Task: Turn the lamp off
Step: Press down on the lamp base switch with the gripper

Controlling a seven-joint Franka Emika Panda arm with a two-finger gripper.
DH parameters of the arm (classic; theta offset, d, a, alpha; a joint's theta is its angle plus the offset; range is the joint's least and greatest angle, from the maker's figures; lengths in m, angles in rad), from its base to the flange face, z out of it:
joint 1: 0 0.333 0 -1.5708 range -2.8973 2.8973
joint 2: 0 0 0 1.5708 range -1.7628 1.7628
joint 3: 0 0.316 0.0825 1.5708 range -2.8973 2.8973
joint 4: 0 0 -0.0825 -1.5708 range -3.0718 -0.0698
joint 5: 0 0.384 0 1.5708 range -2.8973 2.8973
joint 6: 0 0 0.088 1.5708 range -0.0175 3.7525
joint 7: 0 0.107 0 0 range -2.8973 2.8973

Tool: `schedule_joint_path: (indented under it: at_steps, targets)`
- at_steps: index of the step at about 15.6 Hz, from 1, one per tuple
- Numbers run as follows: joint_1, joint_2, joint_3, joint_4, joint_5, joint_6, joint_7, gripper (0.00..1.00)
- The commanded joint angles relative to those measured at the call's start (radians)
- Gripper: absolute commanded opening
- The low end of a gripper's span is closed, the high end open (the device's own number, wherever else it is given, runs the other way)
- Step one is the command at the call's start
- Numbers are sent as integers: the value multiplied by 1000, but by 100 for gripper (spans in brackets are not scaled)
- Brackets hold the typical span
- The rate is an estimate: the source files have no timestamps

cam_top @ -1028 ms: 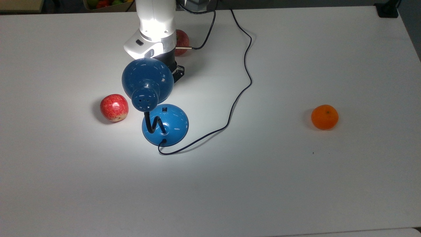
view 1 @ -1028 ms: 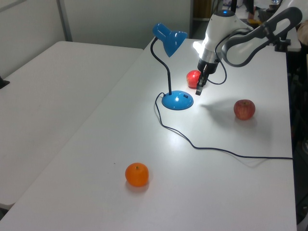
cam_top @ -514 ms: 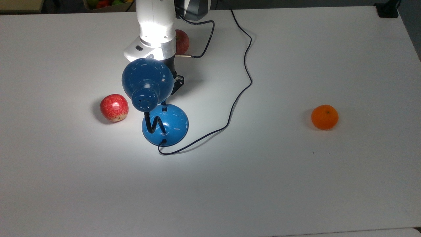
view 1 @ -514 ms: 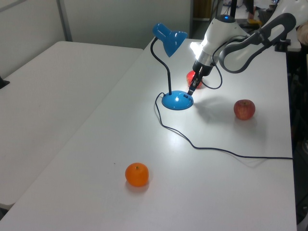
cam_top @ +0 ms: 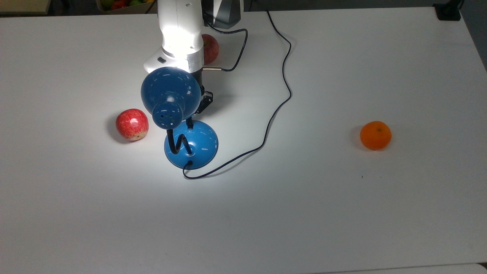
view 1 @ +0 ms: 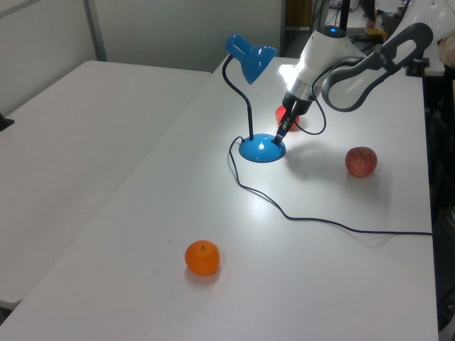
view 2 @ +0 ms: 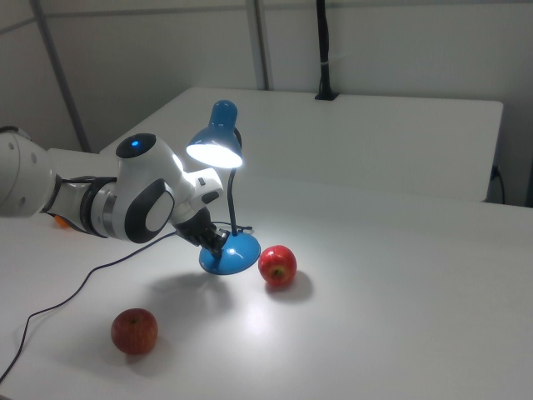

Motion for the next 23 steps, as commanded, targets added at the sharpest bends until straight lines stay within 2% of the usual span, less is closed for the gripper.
schedule_joint_path:
  at_steps: [1, 7, 14, 18, 23]
  targets:
    - [3, 18, -3, 10, 1, 22, 7, 0]
    - [3, 16, -3, 1, 1, 2, 8, 0]
    - [2, -19, -5, 9, -1, -184, 8, 0]
    - [3, -73, -5, 35, -1, -358, 8, 0]
    - [12, -148, -2, 146, -5, -639, 8, 0]
